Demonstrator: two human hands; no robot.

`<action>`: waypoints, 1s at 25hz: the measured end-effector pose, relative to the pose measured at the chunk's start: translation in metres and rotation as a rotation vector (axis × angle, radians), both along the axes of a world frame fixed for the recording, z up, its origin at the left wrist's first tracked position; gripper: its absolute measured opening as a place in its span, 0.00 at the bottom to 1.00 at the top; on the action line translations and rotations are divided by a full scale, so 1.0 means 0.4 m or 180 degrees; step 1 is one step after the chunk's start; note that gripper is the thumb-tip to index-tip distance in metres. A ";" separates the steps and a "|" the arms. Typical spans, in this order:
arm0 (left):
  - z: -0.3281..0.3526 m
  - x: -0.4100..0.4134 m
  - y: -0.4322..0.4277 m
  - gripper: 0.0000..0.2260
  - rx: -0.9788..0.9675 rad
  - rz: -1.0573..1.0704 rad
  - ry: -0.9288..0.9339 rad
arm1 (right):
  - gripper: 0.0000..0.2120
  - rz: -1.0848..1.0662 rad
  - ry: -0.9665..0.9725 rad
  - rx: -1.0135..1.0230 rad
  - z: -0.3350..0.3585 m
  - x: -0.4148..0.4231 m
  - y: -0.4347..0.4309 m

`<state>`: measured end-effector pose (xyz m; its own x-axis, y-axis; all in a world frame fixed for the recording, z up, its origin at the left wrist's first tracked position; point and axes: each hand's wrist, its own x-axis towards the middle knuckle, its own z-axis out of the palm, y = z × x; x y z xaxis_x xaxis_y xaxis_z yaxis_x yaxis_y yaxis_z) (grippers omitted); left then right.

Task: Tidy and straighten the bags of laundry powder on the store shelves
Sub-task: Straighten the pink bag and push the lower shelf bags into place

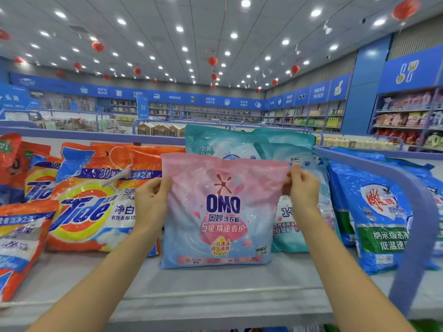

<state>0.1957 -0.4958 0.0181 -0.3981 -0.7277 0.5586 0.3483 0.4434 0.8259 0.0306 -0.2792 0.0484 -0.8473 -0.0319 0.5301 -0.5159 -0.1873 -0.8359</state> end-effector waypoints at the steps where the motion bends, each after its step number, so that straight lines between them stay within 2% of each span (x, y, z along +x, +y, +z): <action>1: 0.002 -0.004 -0.001 0.21 0.0131 0.0038 0.0037 | 0.20 -0.0087 -0.0049 -0.0137 0.036 -0.005 0.023; 3: 0.006 -0.012 -0.005 0.17 0.0461 0.0103 0.0102 | 0.21 0.0170 -0.0029 -0.0122 0.096 -0.017 0.069; 5: 0.007 -0.020 -0.007 0.16 0.0593 0.0144 0.0082 | 0.26 0.0865 -0.0095 0.0274 0.100 -0.010 0.090; 7: 0.007 -0.028 0.001 0.16 0.0627 0.0123 0.0087 | 0.24 0.1201 0.0038 0.0775 0.041 0.011 0.072; 9: 0.009 -0.032 0.007 0.16 0.0642 0.0133 0.0132 | 0.20 0.1085 0.0399 0.1029 -0.005 0.034 0.030; 12: 0.000 -0.036 -0.010 0.18 0.0653 0.0146 0.0099 | 0.25 0.0490 0.0663 0.0750 -0.012 0.032 -0.022; 14: -0.008 -0.039 -0.021 0.18 0.0695 0.0143 0.0066 | 0.24 0.0450 0.0418 0.0555 0.002 0.022 -0.034; 18: -0.013 -0.034 -0.043 0.16 0.0835 -0.0217 -0.0198 | 0.23 0.0819 -0.0310 0.0422 -0.004 0.008 -0.045; 20: -0.018 -0.008 -0.051 0.13 0.0989 -0.0743 -0.0374 | 0.20 0.1259 -0.0493 0.0776 -0.011 0.009 -0.015; 21: -0.021 0.010 -0.051 0.10 0.0999 -0.1033 -0.0507 | 0.20 0.1440 -0.0491 0.1162 -0.025 0.006 0.006; 23: -0.026 0.039 -0.051 0.05 0.0622 -0.1358 -0.0994 | 0.21 0.1602 -0.0510 0.1882 -0.061 0.007 0.046; 25: -0.041 0.051 -0.056 0.15 0.0234 -0.1623 -0.1391 | 0.15 0.1540 -0.0652 0.2471 -0.095 0.021 0.059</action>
